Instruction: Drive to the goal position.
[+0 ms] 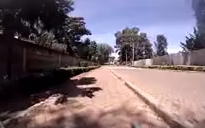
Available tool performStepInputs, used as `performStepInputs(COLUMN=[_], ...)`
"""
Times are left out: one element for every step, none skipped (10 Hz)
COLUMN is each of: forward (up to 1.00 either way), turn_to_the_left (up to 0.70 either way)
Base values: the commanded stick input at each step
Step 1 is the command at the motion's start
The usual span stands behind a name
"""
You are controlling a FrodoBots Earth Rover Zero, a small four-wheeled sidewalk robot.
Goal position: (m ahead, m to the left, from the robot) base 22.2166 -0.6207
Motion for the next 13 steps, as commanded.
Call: performStepInputs(forward=[0.7,0.7,0.7,0.7,0.7,0.7,0.7,0.7,0.7,0.7,0.7,0.7,0.7], turn_to_the_left=[0.0,0.0,0.0,0.0,-0.07,-0.21,-0.35,-0.35,-0.35,0.0,0.0,0.0,0.0])
